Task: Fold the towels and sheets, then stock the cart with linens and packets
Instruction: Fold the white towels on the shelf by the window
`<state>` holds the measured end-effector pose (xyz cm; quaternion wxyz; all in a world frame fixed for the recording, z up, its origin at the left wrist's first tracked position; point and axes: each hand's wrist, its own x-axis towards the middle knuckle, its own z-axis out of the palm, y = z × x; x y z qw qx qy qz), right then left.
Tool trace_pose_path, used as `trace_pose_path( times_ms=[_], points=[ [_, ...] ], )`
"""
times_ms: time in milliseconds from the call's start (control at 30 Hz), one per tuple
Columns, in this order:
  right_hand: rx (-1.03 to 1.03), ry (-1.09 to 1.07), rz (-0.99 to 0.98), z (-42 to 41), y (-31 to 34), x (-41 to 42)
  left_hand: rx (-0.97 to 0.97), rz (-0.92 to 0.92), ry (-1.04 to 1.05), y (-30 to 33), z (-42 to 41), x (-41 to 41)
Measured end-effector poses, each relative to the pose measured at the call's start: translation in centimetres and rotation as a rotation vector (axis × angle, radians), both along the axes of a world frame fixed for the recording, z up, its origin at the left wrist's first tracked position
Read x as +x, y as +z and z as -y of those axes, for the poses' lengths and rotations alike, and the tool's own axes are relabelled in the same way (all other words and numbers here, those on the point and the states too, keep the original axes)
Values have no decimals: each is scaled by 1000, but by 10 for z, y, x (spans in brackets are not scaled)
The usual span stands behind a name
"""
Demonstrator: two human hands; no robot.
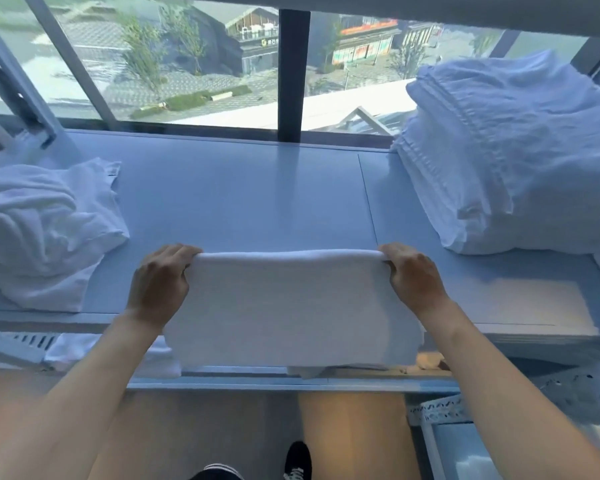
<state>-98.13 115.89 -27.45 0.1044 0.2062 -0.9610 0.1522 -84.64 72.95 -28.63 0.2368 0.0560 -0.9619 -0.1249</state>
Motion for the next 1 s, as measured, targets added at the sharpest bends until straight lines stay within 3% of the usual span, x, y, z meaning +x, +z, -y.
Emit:
trace_pose_path(
  times_ms=[267,367,500,600,733,867,1000],
  points=[
    [-104,-70,-144,34,2,-44,-15,-73,29,16,32,-70],
    [-66,-96,-114,48,-2,-38,-30,-46,67,15,30,-77],
    [-90,172,51,74,-24,9,14,21,-195,-8,-10,-50],
    [-76,272,193,93,-41,40,27,207,-386,-32,-42,-21],
    [38,305,198,108,-57,63,-106,414,-402,-55,-48,0],
    [172,333,180,112,-71,82,-166,421,-395,-59,-47,18],
    [166,334,152,108,-76,99,-155,392,-411,-57,-45,35]
  ],
)
